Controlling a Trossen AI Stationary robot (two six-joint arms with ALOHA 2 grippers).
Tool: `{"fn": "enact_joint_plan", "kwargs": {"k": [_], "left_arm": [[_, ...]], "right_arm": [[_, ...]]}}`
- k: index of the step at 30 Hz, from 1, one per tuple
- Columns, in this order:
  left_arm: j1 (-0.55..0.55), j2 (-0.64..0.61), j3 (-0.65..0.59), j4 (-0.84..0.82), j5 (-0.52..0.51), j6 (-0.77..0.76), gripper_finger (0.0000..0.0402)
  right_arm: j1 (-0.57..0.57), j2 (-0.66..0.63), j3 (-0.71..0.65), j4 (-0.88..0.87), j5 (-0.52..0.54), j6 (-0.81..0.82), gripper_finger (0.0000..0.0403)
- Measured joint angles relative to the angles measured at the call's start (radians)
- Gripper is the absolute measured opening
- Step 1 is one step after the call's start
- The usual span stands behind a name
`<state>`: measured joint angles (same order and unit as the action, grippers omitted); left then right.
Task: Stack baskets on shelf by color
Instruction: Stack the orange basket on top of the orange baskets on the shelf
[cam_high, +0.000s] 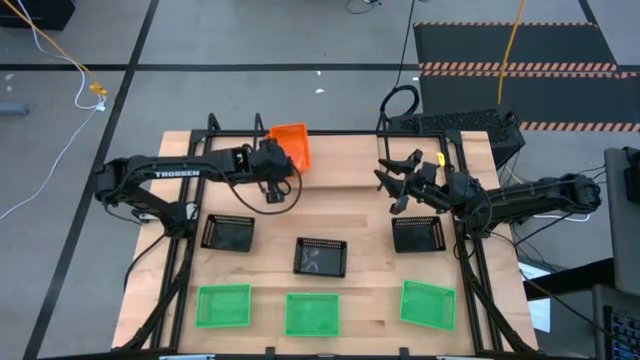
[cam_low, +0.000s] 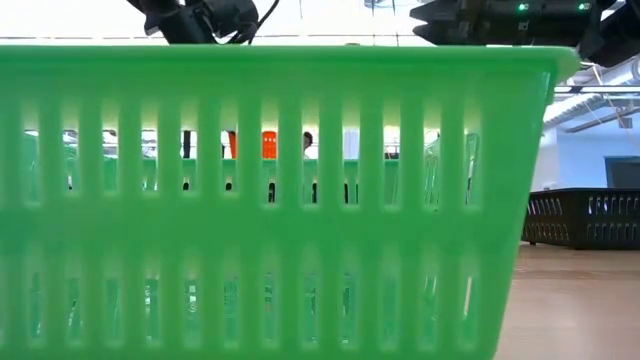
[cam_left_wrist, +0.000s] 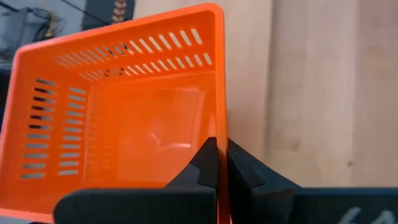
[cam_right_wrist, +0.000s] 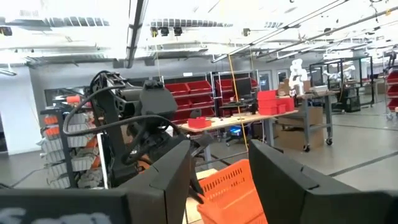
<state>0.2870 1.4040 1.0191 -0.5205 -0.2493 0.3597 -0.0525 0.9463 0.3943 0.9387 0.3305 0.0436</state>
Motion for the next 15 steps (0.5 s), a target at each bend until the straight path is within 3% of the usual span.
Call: {"fn": "enact_joint_plan", "kwargs": {"k": [15], "left_arm": [[0.043, -0.014, 0.001, -0.032, -0.011, 0.049, 0.0036]], "right_arm": [[0.0, 0.0, 0.0, 0.001, -0.023, 0.023, 0.0155]]}}
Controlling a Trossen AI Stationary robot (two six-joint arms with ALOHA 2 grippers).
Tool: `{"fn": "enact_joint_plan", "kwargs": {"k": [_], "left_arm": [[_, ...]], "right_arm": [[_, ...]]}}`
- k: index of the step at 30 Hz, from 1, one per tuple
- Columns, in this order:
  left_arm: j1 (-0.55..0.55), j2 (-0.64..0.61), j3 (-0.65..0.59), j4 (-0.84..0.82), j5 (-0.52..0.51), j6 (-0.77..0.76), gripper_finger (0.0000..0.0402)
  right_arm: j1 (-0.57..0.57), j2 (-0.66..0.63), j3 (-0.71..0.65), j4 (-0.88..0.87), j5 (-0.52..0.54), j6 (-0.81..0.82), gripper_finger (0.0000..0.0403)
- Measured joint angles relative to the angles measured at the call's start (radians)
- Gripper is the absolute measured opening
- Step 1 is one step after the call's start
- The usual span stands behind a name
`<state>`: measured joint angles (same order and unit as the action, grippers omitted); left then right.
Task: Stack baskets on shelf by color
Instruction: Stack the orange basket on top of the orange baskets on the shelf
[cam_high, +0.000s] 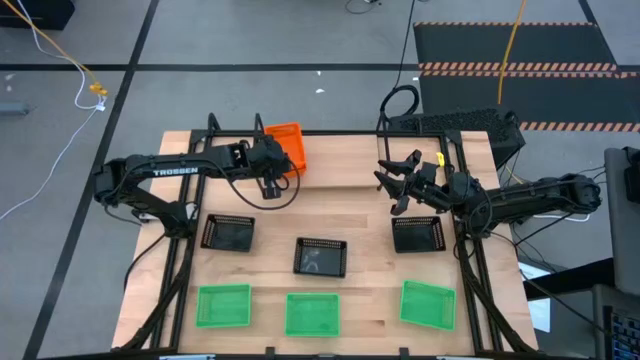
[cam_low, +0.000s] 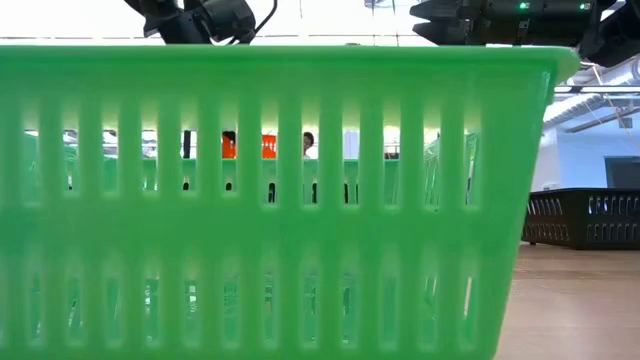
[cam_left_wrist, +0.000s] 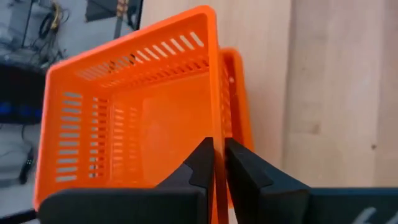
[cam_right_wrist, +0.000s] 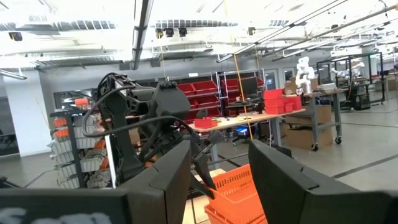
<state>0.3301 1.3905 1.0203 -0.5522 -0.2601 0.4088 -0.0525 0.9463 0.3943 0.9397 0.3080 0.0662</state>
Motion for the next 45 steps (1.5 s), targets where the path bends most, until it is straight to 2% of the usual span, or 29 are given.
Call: {"fn": "enact_joint_plan", "kwargs": {"k": [6, 16, 20, 25, 27, 30, 32, 45], "left_arm": [[0.002, -0.001, 0.0, 0.002, 0.059, -0.018, 0.0065], [-0.004, 0.0, 0.0, 0.032, 0.059, -0.035, 0.019], [-0.046, 0.0, 0.0, 0.088, 0.059, -0.061, 0.0217], [-0.148, 0.069, 0.0, 0.085, 0.032, -0.001, 0.0213], [-0.181, 0.096, 0.001, 0.114, -0.051, 0.006, 0.0205], [-0.208, 0.138, 0.0, 0.112, -0.236, 0.028, 0.0194], [-0.214, 0.152, 0.0, 0.108, -0.314, 0.043, 0.019], [-0.187, 0.157, 0.0, -0.034, -0.326, 0.023, 0.0189]], "right_arm": [[0.0, 0.0, 0.0, 0.004, 0.0, 0.001, 0.0155], [0.0, 0.0, 0.0, 0.006, -0.001, 0.023, 0.0155], [0.0, 0.0, 0.0, 0.011, -0.001, 0.024, 0.0155], [0.0, 0.0, 0.0, 0.014, -0.001, 0.027, 0.0155], [0.0, 0.0, 0.0, 0.014, -0.001, 0.027, 0.0155], [0.0, 0.0, 0.0, 0.014, -0.001, 0.039, 0.0155], [0.0, 0.0, 0.0, 0.014, -0.002, 0.046, 0.0155], [0.0, 0.0, 0.0, 0.013, -0.004, 0.035, 0.0155]]}}
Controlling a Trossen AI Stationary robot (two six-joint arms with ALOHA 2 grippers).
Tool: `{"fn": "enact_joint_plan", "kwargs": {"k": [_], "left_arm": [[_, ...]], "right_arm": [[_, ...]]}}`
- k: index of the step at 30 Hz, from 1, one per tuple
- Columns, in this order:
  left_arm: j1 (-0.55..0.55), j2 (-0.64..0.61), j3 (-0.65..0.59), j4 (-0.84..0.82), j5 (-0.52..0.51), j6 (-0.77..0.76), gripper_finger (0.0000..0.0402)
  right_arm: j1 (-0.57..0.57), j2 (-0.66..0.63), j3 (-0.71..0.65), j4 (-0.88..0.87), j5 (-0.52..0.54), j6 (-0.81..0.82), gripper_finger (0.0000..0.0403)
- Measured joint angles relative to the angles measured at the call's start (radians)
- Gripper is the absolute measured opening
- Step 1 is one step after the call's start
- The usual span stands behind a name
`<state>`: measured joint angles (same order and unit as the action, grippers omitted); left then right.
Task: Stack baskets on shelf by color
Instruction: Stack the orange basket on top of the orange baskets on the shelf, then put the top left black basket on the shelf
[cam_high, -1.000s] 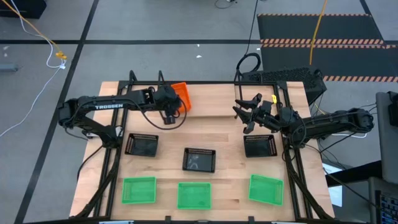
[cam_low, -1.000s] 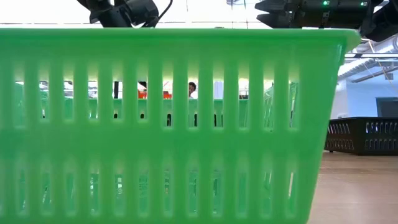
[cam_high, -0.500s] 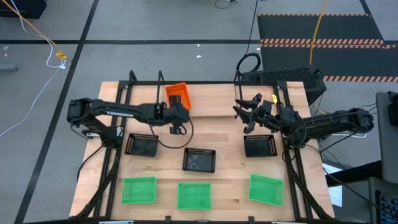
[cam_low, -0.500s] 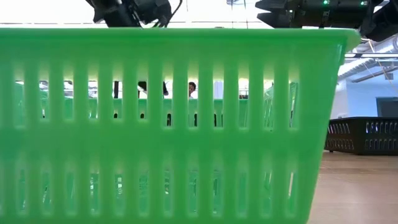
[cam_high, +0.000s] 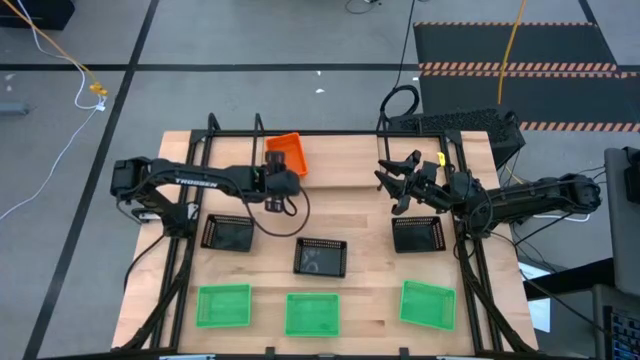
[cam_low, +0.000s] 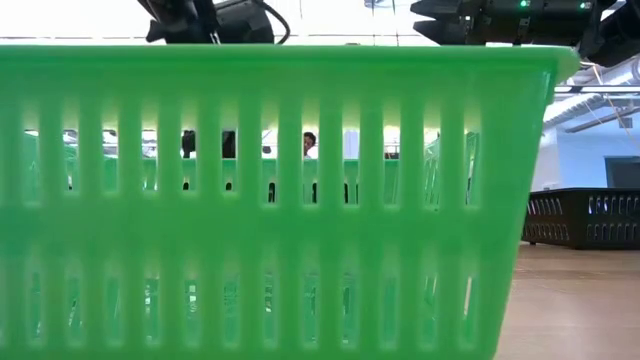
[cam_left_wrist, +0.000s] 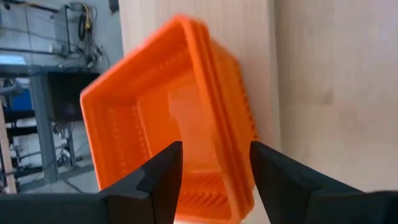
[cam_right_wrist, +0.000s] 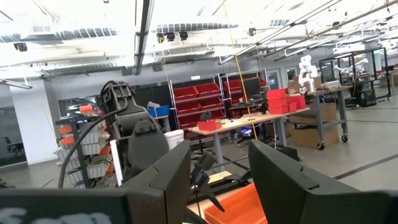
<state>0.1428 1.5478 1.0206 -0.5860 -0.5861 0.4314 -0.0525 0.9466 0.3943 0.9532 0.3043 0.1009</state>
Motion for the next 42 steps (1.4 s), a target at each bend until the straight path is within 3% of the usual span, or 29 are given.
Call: {"fn": "enact_joint_plan", "kwargs": {"k": [7, 20, 24, 29, 34, 37, 42], "left_arm": [[0.023, 0.0, 0.0, -0.027, -0.164, 0.03, 0.0188], [-0.038, -0.018, 0.0, -0.033, -0.171, 0.034, 0.0189], [-0.095, -0.065, 0.001, -0.045, -0.199, -0.023, 0.0188], [-0.154, -0.15, 0.0, 0.011, -0.244, -0.223, 0.0188], [-0.158, -0.181, 0.0, 0.178, -0.118, -0.354, 0.0188], [-0.146, -0.176, 0.0, 0.248, -0.093, -0.329, 0.0188], [-0.112, -0.162, -0.003, 0.235, -0.094, -0.425, 0.0188]], "right_arm": [[0.0, 0.0, 0.0, 0.0, 0.0, 0.0, 0.0155], [0.0, 0.0, 0.0, -0.001, 0.001, 0.0, 0.0155], [0.0, 0.0, 0.0, -0.022, 0.003, 0.0, 0.0155], [-0.003, 0.0, 0.0, -0.04, 0.009, -0.032, 0.0155], [-0.035, -0.004, 0.007, -0.062, 0.008, -0.057, 0.0155], [-0.039, -0.067, 0.059, -0.278, -0.052, -0.029, 0.0155], [-0.021, -0.1, 0.316, -1.094, -0.098, 0.031, 0.0155]]}}
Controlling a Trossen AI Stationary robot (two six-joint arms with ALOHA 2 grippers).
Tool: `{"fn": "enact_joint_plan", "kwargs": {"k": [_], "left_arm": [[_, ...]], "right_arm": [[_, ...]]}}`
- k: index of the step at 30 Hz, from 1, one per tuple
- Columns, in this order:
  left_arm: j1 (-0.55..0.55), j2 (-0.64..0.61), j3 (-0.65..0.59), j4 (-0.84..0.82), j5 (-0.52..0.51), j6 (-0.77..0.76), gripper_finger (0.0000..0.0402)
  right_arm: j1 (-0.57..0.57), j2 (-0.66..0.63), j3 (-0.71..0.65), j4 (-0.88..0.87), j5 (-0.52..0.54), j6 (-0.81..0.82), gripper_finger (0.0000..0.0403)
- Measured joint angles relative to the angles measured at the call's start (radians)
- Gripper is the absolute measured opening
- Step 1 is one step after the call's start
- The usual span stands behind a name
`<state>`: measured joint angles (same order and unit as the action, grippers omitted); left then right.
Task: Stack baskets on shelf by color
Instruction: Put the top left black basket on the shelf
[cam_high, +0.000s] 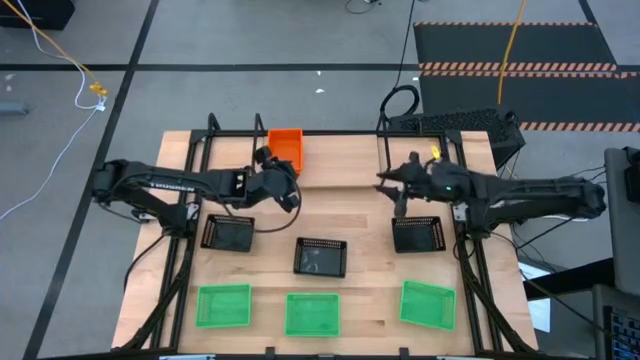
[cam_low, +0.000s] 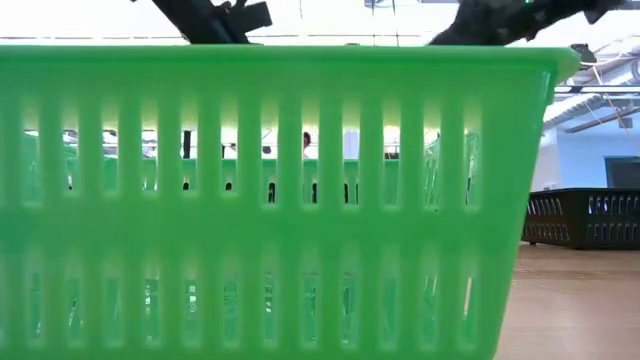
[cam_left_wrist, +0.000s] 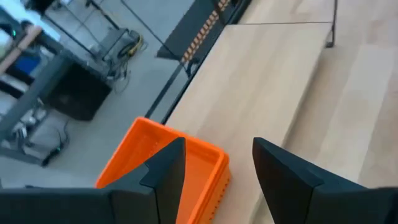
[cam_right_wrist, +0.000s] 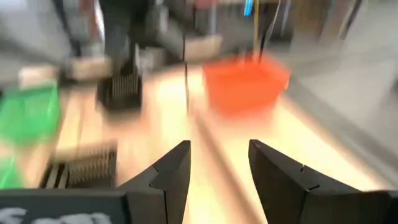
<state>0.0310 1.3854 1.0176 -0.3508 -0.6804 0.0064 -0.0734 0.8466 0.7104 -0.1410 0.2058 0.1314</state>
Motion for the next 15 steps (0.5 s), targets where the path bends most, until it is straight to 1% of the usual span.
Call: {"fn": "enact_joint_plan", "kwargs": {"k": [2, 4, 6, 10, 13, 15], "left_arm": [[0.005, 0.004, -0.001, -0.016, 0.002, -0.008, 0.0188], [0.004, 0.003, -0.002, -0.002, 0.003, -0.015, 0.0188], [0.001, 0.003, -0.002, 0.019, 0.002, -0.035, 0.0188], [-0.037, 0.003, -0.002, 0.013, 0.002, -0.079, 0.0188], [-0.083, 0.002, -0.002, -0.021, 0.002, -0.084, 0.0188], [-0.117, -0.002, -0.002, -0.059, -0.003, -0.086, 0.0188]], "right_arm": [[0.029, 0.034, 0.083, -0.197, -0.027, 0.041, 0.0155], [0.063, 0.073, 0.144, -0.301, -0.059, 0.078, 0.0155], [0.102, 0.116, 0.169, -0.36, -0.08, 0.11, 0.0155], [0.181, 0.201, 0.168, -0.439, -0.081, 0.18, 0.0155], [0.24, 0.273, 0.165, -0.569, -0.086, 0.252, 0.0155], [0.28, 0.313, 0.164, -0.603, -0.125, 0.285, 0.0155]]}}
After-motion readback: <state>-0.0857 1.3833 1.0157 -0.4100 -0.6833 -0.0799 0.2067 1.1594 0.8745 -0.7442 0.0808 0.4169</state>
